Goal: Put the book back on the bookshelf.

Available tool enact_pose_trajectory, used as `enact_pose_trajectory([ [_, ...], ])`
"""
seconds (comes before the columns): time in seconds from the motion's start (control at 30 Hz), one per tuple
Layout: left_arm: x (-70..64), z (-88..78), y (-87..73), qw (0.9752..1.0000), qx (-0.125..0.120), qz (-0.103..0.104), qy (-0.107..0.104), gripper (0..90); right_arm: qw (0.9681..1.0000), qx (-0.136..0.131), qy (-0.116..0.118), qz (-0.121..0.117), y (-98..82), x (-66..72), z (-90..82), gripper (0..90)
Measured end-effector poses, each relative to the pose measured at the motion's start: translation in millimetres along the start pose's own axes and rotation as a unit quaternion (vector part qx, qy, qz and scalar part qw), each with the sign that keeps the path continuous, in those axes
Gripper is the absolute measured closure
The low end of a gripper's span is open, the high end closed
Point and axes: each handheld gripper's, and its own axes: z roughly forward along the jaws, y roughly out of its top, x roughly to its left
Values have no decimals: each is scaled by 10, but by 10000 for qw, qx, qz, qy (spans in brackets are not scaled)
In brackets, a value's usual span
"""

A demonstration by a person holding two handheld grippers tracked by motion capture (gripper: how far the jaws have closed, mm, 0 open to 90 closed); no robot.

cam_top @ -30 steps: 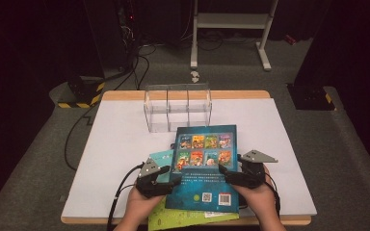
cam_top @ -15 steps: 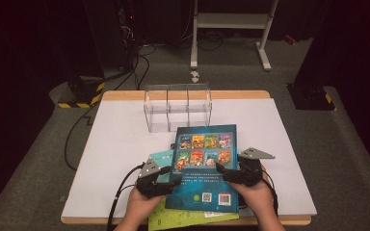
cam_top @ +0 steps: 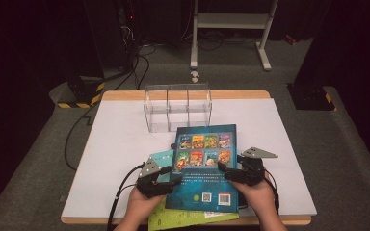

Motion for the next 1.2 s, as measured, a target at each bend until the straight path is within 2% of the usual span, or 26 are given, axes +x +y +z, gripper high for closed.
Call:
enact_pose_trajectory([
  [0.3,1,1,0,10000,-8,-23,-6,368,10000,23,-33,-18,3,28,31,228],
  [0.47,7,3,0,10000,0,-59,-6,368,10000,20,-14,82,25,-9,-11,328],
  [0.63,13,3,2,10000,10,-92,-3,366,9999,18,-61,128,32,5,-52,389],
  [0.8,21,4,4,9999,26,-101,-8,360,9999,-64,-99,46,35,2,-103,447],
  [0.87,26,12,8,9998,16,-184,-16,353,9999,-113,-123,-38,27,15,-118,449],
  [1.13,41,14,16,9998,40,-205,24,293,9994,-212,-180,-218,17,66,-161,455],
  [1.2,64,21,25,9995,69,-311,8,272,9992,-256,-182,-265,9,74,-172,456],
])
